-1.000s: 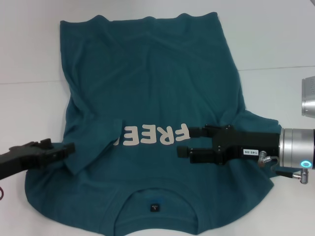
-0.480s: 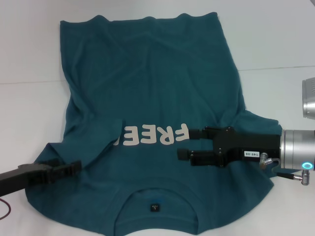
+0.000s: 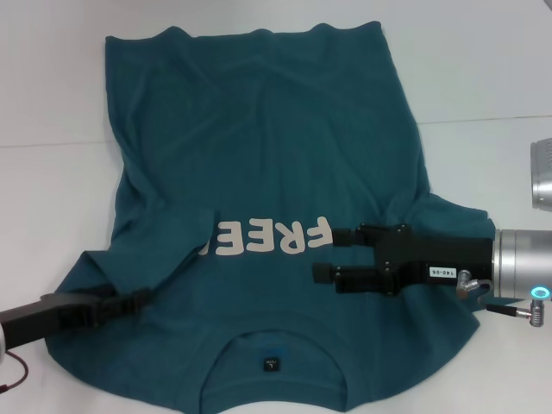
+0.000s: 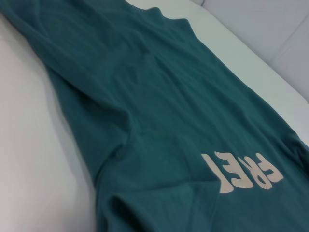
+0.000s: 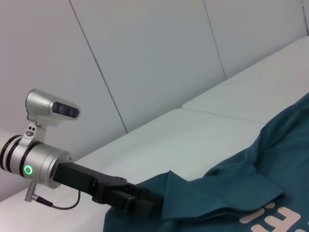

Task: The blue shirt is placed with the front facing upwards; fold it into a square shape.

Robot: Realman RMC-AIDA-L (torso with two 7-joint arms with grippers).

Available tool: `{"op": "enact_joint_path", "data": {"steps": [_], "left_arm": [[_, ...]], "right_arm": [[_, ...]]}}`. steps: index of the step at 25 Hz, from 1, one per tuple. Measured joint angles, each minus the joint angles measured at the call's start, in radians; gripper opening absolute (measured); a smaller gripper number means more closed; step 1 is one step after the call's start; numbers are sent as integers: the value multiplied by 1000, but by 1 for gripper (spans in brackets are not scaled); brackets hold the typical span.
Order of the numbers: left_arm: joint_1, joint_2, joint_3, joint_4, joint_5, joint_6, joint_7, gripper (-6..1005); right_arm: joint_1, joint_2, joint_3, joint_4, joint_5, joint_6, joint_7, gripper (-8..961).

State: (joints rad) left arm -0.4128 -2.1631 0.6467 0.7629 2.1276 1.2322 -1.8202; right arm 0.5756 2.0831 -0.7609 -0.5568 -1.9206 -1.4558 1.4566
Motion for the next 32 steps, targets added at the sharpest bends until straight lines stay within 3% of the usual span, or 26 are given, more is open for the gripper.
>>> {"op": "enact_joint_path", "data": {"steps": [24, 32], "left_arm": [[-17, 1, 33, -4, 48, -18, -22, 873], [-50, 2, 34, -22, 49, -37, -15, 873]], "right_arm": [[-8, 0, 0, 0, 0, 0, 0, 884], [-9, 0, 3, 0, 1, 0, -1, 884]]}}
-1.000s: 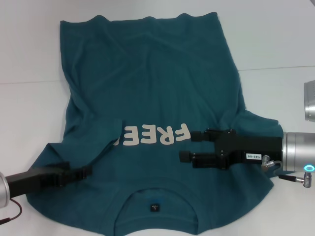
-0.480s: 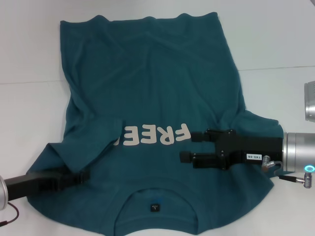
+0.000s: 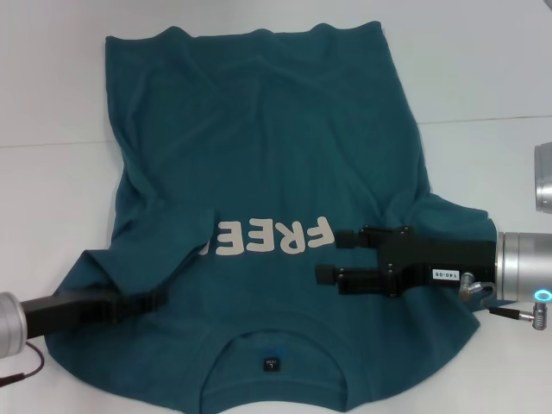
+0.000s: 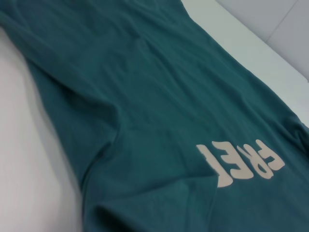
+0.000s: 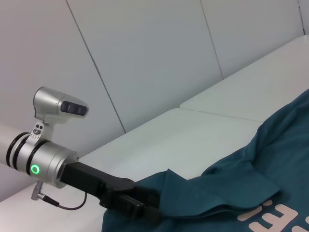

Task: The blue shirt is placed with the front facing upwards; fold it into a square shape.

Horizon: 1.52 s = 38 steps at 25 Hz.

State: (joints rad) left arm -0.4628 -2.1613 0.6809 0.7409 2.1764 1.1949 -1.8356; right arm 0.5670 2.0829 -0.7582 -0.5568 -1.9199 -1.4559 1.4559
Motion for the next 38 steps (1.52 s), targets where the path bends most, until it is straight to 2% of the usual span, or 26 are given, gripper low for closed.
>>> {"op": "enact_joint_path", "data": {"steps": [12, 17, 28, 33, 36, 38], "left_arm": [[-22, 0, 2, -11, -1, -12, 2, 872], [-26, 1, 0, -9, -5, -19, -1, 703], [-30, 2, 2, -9, 0, -18, -6, 467], [-33, 2, 2, -9, -2, -6, -26, 261], [-36, 0, 2, -9, -8, 14, -58, 7], [-41, -1, 2, -11, -9, 31, -76, 5]], "right_arm": [[-9, -1, 3, -7, 0, -1, -1, 882], [-10, 0, 1, -13, 3, -1, -1, 883], [-12, 0, 0, -12, 5, -1, -2, 884], [-12, 0, 1, -12, 6, -1, -2, 882], [-12, 0, 2, -12, 6, -1, -2, 881], [-12, 0, 2, -12, 6, -1, -2, 882]]}}
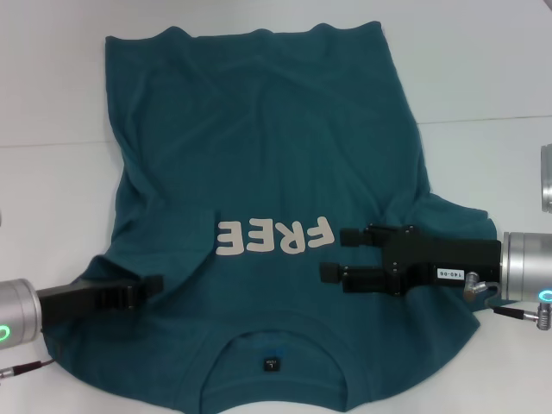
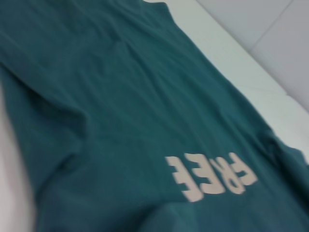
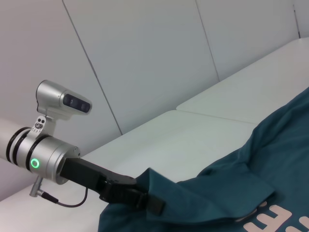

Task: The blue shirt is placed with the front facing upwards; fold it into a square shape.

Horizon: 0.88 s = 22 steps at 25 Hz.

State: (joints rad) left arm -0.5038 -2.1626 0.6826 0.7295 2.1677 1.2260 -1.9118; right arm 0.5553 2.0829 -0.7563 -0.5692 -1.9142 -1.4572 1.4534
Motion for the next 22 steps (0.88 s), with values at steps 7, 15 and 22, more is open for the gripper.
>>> {"op": "enact_joint_path", "data": {"steps": [7, 15, 22], "left_arm": [[-15, -4, 2, -28, -36, 74, -25, 1], [-27, -4, 13, -89, -67, 100, -25, 2], [-43, -3, 13, -142, -80, 103, -18, 2]], "right_arm": [[0, 0, -2, 0, 0, 0, -12, 882], [2, 0, -3, 0, -1, 0, -13, 882], [3, 0, -3, 0, -5, 0, -15, 883]]}}
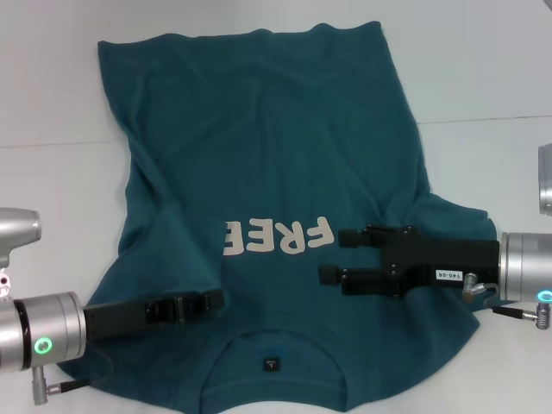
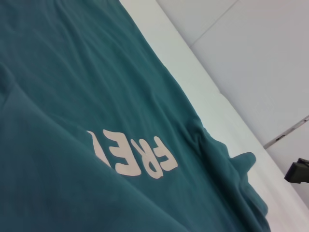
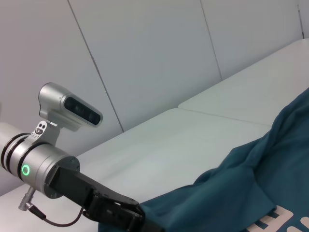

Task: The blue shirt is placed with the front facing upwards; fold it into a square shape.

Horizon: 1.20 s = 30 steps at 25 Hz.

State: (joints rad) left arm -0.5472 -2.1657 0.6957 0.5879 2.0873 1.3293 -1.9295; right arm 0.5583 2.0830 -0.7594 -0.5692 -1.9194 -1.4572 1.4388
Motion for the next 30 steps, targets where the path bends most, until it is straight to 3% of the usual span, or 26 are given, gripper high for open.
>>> {"op": "enact_joint_path", "data": {"steps": [3, 11, 19, 22, 27, 30], "left_arm": [[0, 0, -5, 0, -5, 5, -1, 1], [16, 6, -38, 24, -24, 38, -10, 346], [28, 8, -112, 102, -52, 282, -11, 529], [31, 11, -115, 107, -73, 292, -8, 598], [33, 13, -115, 107, -79, 240, 44, 827], [32, 10, -110, 105, -77, 194, 105, 868]], "right_arm": [[0, 0, 0, 0, -1, 0, 0, 883], [-3, 0, 2, 0, -1, 1, -2, 883], [-3, -2, 8, 0, 3, 7, -9, 883], [-4, -4, 8, 0, 4, 9, -10, 883], [-5, -10, 11, 0, 5, 21, 2, 884], [-6, -18, 13, 0, 5, 55, 31, 884]]}}
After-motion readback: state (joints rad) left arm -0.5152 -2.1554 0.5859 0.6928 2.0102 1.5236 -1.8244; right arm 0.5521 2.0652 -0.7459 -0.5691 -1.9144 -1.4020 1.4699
